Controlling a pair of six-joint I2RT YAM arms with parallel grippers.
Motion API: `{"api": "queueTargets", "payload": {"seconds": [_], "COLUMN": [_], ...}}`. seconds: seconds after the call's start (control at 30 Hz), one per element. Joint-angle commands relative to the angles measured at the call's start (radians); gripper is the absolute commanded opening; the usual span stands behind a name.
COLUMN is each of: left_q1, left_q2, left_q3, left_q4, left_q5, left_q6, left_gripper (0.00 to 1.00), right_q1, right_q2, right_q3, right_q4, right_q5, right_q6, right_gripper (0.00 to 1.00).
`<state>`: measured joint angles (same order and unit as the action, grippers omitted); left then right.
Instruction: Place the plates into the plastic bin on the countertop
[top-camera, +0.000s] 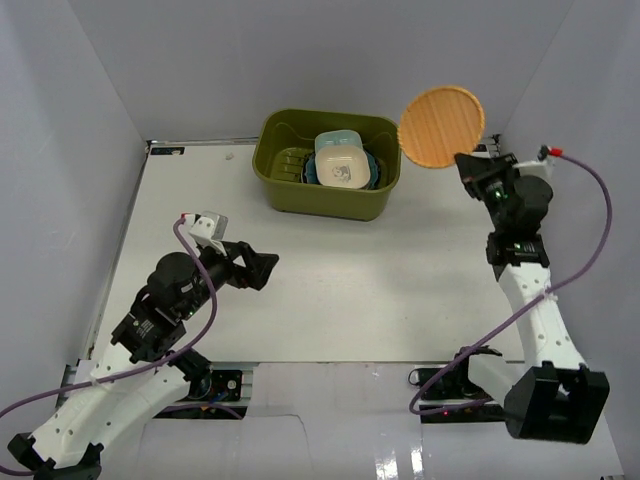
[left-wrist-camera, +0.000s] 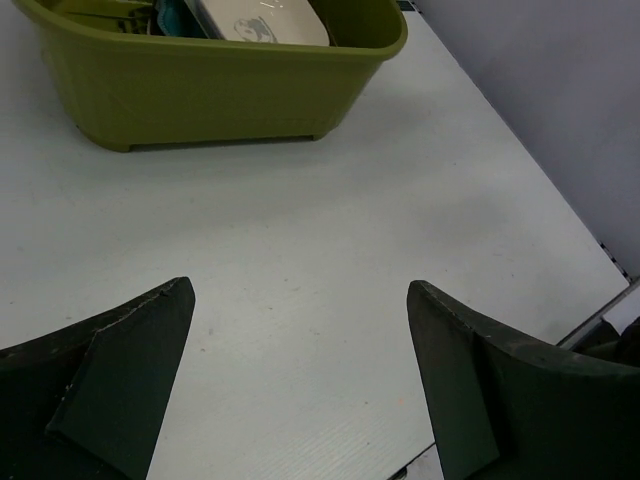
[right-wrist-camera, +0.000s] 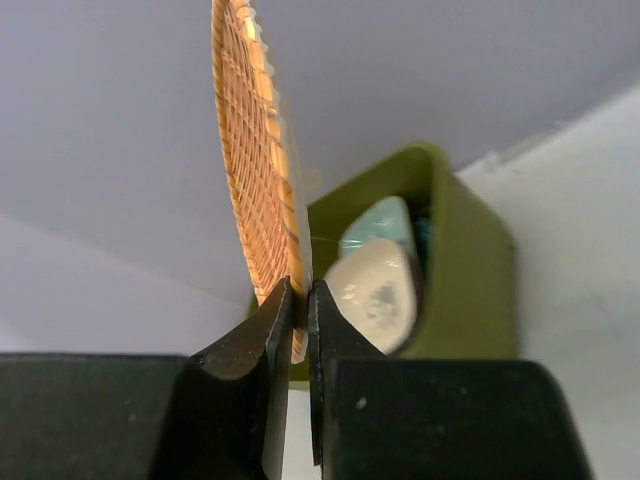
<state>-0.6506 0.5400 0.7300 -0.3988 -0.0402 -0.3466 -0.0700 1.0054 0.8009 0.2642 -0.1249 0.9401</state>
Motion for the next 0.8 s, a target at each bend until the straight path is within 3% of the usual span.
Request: {"api": "queueTargets", "payload": {"seconds": [0.0,0.27,0.4,0.57,0.6,0.67,0.7,0.77], "left_q1": [-0.004,-0.004,-0.004,-0.004,-0.004,-0.004,-0.004,-0.004], "left_q2": [0.005,0.003,-0.002,0.0,0.002,0.006,0.008,0.011], "left_q3": [0.049,0.054,0.063,0.068,0.068,0.069,0.075,0.085], "left_q4": [-0.034,-0.097,-0.121,-0.135,-0.135,-0.137,-0.141,-0.15], "left_q5": [-0.122,-0.233,-0.277,-0.283,-0.282,-0.283,-0.285,-0.293], "left_q6": [-0.012,-0.031,-0.04,-0.052,-0.054,-0.057,-0.06,-0.066], "left_gripper": [0.98,0.98,0.98,0.98,0.98,0.98,0.98,0.98], "right_q1": [0.175,0.392,0.436,0.444,0.446,0.444,0.444,0.444], "right_q2": [0.175,0.637,0.745,0.777,0.779,0.78,0.78,0.757], "right_q3": [0.186,0.639,0.722,0.698,0.692,0.692,0.693,0.683], "right_q4": [0.007,-0.13,-0.172,-0.194,-0.2,-0.239,-0.262,-0.298], "right_q5": [0.062,0.044,0.05,0.074,0.077,0.093,0.105,0.161], "right_q6": [-0.07,-0.141,-0.149,-0.146,-0.146,-0.158,-0.164,-0.187], "right_gripper": [0.08,0.08,0.08,0.08,0.12,0.42,0.61,0.79]}}
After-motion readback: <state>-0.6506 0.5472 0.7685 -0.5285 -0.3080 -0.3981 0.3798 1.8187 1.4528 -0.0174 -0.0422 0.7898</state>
